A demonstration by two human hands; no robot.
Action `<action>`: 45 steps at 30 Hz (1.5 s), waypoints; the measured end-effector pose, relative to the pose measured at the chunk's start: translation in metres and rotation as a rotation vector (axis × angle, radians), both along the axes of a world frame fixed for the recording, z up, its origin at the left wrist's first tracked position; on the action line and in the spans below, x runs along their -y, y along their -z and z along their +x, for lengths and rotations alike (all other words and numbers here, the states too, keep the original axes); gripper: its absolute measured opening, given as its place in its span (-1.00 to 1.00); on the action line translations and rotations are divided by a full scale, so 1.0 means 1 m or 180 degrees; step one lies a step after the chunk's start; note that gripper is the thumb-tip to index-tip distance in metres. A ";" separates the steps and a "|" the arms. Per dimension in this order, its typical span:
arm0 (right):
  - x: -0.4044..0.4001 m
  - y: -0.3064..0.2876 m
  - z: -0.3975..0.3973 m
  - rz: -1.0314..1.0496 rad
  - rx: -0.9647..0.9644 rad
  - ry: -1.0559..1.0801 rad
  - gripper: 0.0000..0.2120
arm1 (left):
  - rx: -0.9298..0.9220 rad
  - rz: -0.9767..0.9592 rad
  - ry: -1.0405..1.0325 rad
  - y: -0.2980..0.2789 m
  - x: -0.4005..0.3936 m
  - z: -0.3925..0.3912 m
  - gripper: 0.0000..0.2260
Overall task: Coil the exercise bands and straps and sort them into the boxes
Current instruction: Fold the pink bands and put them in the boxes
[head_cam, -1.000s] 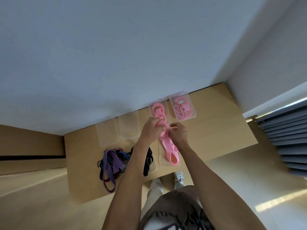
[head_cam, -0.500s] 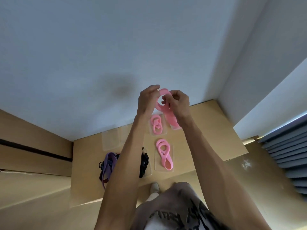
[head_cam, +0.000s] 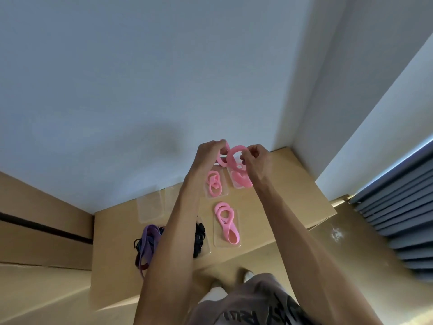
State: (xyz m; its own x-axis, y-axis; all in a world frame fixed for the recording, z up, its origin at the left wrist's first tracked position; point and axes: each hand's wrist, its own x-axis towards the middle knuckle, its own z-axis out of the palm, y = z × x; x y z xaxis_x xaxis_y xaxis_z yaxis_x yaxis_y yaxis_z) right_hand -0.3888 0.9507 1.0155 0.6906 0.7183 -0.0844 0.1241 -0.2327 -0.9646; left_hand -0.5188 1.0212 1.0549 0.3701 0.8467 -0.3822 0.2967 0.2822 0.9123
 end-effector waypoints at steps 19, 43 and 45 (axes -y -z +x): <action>-0.024 0.008 -0.113 -0.0174 0.0096 -0.0037 -0.57 | -0.0447 0.1167 -0.0397 0.039 -0.016 -0.074 -0.92; -0.008 0.050 -0.062 -0.0245 -0.0539 0.0466 -0.75 | 0.0429 0.1200 -0.0891 0.023 -0.026 -0.040 -0.82; -0.003 0.059 -0.059 -0.0402 -0.0527 0.0482 -0.75 | 0.0781 0.1071 -0.0917 0.015 -0.031 -0.038 -0.78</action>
